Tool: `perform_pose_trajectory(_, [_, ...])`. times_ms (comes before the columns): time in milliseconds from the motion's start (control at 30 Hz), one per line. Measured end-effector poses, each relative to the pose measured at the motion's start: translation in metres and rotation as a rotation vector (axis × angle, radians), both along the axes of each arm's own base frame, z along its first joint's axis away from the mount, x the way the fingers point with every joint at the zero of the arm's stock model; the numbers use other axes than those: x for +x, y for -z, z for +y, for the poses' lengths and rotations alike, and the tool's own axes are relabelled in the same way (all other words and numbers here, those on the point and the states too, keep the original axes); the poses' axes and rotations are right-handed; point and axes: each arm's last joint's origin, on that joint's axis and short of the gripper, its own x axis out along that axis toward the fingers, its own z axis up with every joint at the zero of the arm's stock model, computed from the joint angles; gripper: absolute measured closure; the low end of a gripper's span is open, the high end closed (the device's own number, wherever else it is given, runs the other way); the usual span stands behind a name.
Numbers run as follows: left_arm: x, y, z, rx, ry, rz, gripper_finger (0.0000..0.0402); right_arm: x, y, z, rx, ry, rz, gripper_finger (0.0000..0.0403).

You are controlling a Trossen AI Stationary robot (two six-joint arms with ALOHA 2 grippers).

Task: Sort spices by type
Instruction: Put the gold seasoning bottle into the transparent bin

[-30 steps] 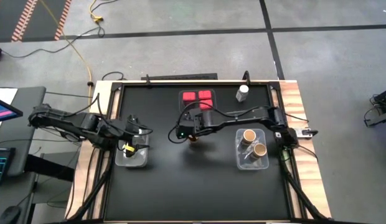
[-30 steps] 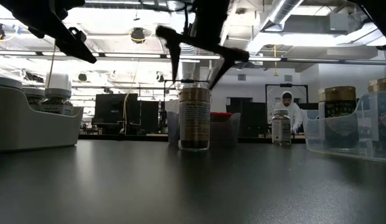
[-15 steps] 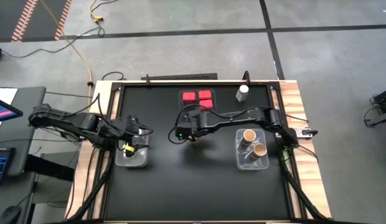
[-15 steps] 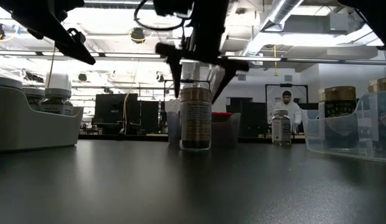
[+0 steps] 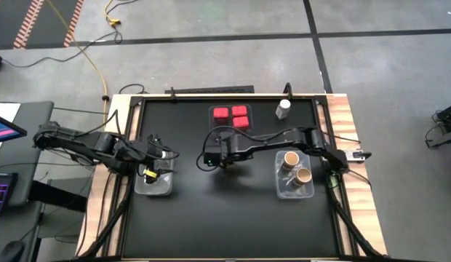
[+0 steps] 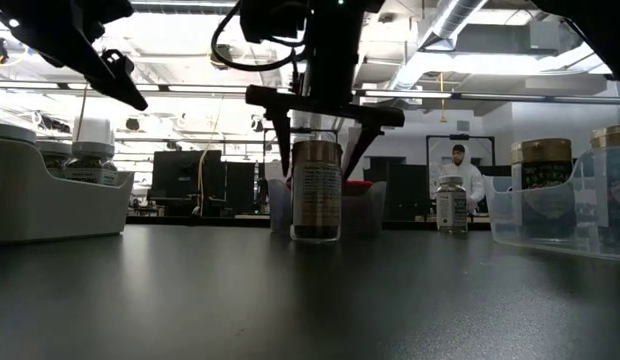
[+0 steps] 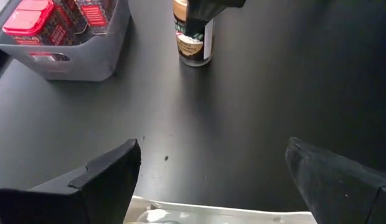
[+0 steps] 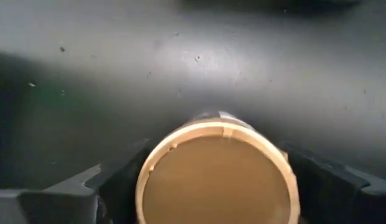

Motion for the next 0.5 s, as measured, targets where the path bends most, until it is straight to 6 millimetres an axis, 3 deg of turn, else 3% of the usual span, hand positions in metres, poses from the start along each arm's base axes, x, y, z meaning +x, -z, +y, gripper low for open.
perform_pose_trajectory(267, [0.0,0.0,0.0,0.002,0.002,0.0,0.0017,-0.001,-0.0019,0.0015,0.005,0.028,-0.009,0.0099])
perform_pose_trajectory(500, [0.0,0.0,0.0,0.002,0.002,0.0,0.0017,-0.0008,-0.0019,0.0024,0.014,-0.075,0.017,0.0101])
